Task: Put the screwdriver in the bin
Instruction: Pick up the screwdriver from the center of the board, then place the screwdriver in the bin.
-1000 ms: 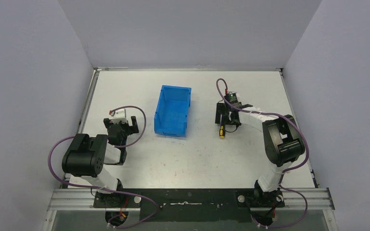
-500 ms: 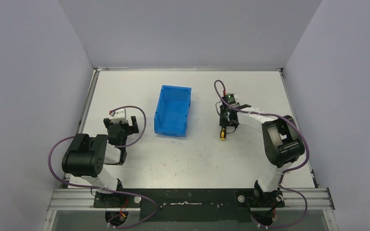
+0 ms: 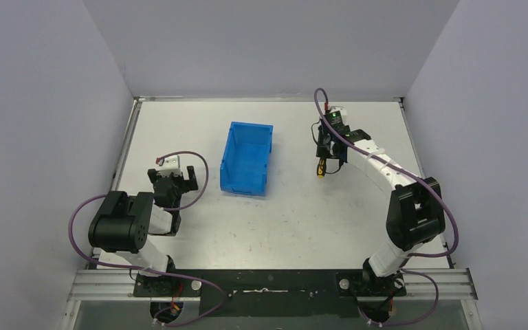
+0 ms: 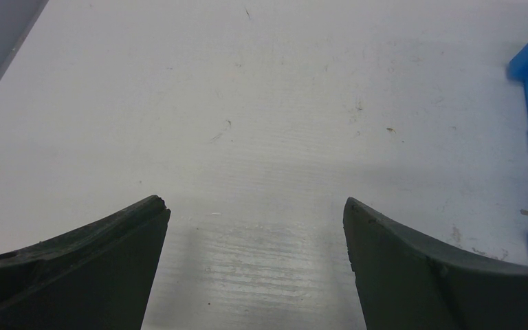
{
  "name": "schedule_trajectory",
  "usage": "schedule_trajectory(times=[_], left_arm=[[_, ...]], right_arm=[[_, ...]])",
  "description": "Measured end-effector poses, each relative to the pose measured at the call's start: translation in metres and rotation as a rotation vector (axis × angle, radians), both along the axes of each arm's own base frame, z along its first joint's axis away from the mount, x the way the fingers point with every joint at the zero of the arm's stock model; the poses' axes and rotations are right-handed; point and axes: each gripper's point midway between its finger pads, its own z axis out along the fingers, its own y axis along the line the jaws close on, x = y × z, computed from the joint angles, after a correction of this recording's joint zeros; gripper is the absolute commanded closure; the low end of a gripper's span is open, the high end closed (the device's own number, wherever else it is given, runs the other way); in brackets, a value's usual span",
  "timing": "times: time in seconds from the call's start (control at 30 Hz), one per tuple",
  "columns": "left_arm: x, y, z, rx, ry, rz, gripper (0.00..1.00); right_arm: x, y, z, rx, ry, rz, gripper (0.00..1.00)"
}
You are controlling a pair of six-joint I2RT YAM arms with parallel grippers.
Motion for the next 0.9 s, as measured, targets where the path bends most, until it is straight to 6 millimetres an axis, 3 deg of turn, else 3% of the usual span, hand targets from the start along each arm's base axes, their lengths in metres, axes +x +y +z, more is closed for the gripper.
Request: schedule_trajectory(times=[0.27,0.63,0.9], left_arm=[[0.000,0.000,0.000,0.000,0.000,0.000,0.03],[0.000,0.000,0.000,0.000,0.000,0.000,0.03],[0.000,0.000,0.000,0.000,0.000,0.000,0.03]], right_arm=[[0.009,-0.005,0.049,-0.025,-0.040,-0.029,1.00],[0.028,-0.006,0.134,-0.013,-0.161,-0.059,1.00],[0.035,-0.005,0.159,-0.017,-0.183,-0.070,1.00]])
